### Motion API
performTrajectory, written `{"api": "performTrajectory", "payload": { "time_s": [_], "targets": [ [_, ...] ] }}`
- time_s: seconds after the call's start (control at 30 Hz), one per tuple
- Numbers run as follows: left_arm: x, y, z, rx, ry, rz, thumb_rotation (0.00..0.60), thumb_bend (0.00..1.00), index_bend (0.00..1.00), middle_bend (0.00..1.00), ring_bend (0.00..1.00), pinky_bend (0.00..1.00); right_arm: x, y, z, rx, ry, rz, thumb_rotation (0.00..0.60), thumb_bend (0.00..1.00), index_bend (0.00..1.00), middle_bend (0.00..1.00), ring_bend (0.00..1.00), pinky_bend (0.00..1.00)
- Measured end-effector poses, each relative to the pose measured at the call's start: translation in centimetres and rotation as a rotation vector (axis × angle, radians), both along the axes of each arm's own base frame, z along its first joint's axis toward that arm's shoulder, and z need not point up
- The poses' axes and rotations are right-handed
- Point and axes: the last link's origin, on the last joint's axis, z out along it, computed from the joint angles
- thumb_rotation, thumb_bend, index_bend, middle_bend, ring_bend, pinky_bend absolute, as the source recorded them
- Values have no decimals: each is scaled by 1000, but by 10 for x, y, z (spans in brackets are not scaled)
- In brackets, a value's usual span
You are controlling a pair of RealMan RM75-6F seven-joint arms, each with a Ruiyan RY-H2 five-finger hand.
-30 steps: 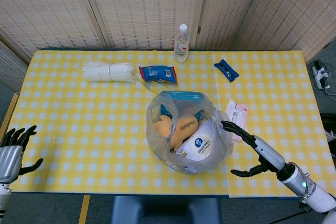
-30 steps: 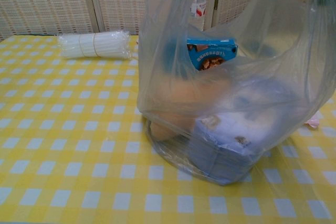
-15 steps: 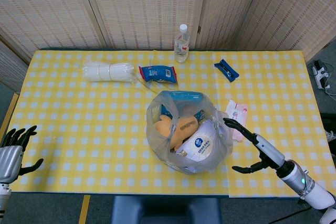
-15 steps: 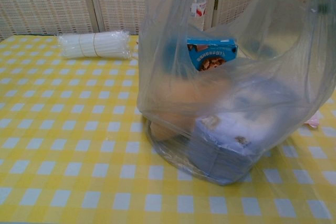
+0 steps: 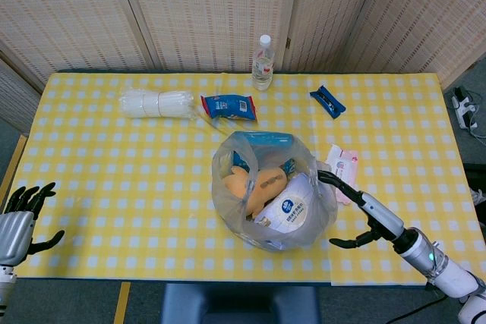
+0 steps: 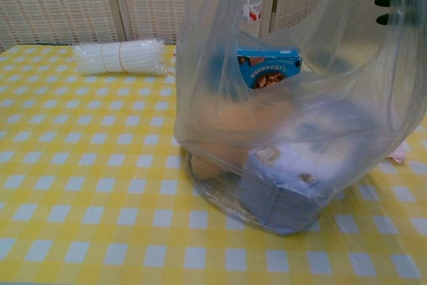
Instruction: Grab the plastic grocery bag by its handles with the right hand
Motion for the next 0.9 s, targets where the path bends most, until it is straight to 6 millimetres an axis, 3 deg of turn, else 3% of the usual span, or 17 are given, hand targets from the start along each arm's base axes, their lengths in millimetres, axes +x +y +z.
{"api": "performTrajectory", "payload": {
  "time_s": [0.9],
  "targets": [
    [1, -4, 9, 36, -16, -11, 600, 267, 87, 252, 121, 0, 45, -16, -12, 142, 53, 6, 600, 244, 0, 22, 38, 0]
  ]
}}
